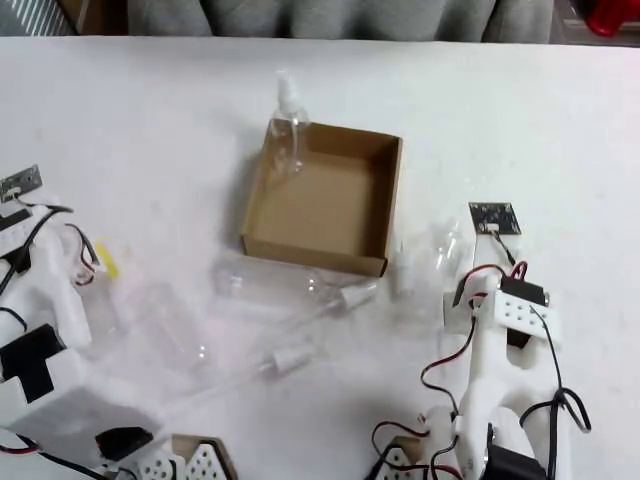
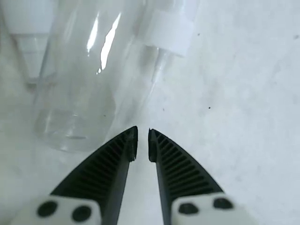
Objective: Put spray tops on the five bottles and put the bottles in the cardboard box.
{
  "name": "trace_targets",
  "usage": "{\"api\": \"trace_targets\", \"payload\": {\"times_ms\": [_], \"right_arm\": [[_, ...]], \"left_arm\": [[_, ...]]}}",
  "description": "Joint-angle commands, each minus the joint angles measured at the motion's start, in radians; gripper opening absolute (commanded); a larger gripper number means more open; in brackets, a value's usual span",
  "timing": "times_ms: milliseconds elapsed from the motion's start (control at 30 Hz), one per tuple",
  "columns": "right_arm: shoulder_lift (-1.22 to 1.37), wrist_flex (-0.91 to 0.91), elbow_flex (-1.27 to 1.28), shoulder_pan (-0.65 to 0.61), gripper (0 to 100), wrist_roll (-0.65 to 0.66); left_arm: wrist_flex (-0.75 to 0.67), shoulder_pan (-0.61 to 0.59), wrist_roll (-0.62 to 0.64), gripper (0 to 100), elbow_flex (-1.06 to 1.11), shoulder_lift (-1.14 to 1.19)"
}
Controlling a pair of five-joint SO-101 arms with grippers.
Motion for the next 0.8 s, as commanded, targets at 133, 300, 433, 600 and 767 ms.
{"api": "trace_targets", "payload": {"times_ms": [133,300,433,600,767], "right_arm": [[-0.036,0.021,-0.035,0.002,1.6,0.009],[-0.143,0.328,-0.218,-0.025,1.7,0.011],[-0.243,0.541,-0.336,-0.163,1.7,0.011],[-0.285,0.57,-0.341,-0.395,1.8,0.011],[-0.243,0.618,-0.331,-0.748,1.8,0.011]], "left_arm": [[0.13,-0.033,0.008,2,-0.17,-0.059],[0.212,-0.076,-0.003,2,-0.278,-0.059],[0.242,-0.082,-0.11,2,-0.302,-0.059],[0.236,-0.11,-0.133,2,-0.296,-0.058],[0.239,-0.124,-0.133,2,-0.304,-0.059]]}}
